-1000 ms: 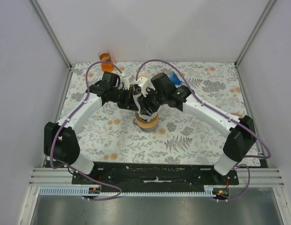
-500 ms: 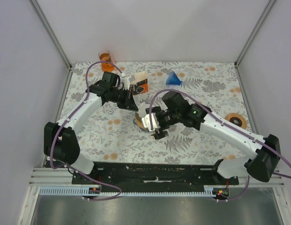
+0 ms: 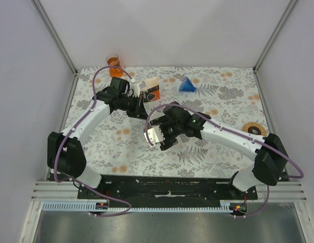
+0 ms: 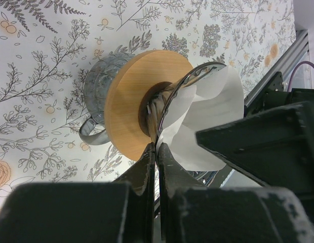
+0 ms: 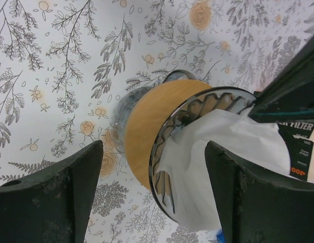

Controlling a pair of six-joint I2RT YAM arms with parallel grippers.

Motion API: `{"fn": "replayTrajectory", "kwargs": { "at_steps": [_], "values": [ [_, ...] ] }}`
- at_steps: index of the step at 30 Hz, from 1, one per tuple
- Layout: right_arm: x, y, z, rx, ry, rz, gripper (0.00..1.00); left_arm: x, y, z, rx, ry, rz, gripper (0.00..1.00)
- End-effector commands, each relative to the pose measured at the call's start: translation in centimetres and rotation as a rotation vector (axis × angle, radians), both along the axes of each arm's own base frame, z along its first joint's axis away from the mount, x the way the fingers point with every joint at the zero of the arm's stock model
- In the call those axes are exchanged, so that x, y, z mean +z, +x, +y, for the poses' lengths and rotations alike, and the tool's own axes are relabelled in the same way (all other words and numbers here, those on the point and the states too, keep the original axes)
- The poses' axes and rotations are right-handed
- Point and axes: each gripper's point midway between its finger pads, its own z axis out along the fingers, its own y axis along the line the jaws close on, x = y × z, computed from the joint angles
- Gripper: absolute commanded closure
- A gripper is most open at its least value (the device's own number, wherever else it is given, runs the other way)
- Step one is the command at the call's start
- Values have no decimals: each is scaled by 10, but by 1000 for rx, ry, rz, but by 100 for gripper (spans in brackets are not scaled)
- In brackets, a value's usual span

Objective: Place the coffee filter in the dripper
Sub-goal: Place the coffee filter in the coffee dripper.

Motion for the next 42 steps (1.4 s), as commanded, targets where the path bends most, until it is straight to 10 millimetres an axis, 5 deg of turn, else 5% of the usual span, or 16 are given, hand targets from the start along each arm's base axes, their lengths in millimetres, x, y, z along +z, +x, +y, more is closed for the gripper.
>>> {"fn": "replayTrajectory", "kwargs": {
  "at_steps": [1, 5, 10, 24, 27, 29, 32, 37, 42],
  "values": [
    [3, 13, 16, 6, 12, -35, 13, 21, 7, -3, -34, -19, -90, 98],
    [-4, 15, 17, -13, -7, -9, 21, 22, 7, -2, -31, -18, -93, 98],
    [-5, 15, 16, -29, -11, 5, 48, 21, 7, -2, -32, -20, -89, 98],
    [-18, 11, 14, -26, -35, 37, 81, 19, 8, -2, -28, -14, -87, 98],
    [-22, 10, 13, -25, -44, 47, 76, 18, 7, -2, -28, -14, -82, 98],
    [-23, 13, 12, -44, -49, 43, 55, 17, 7, -3, -30, -16, -80, 98],
    [-23, 14, 13, -53, -55, 43, 40, 18, 7, -3, -30, -19, -81, 98],
    [-34, 25, 16, -83, -91, 36, 45, 16, 6, -4, -32, -23, -74, 98],
    [-42, 28, 14, -96, -111, 42, 69, 17, 7, -3, -30, -24, -77, 98]
  ]
}}
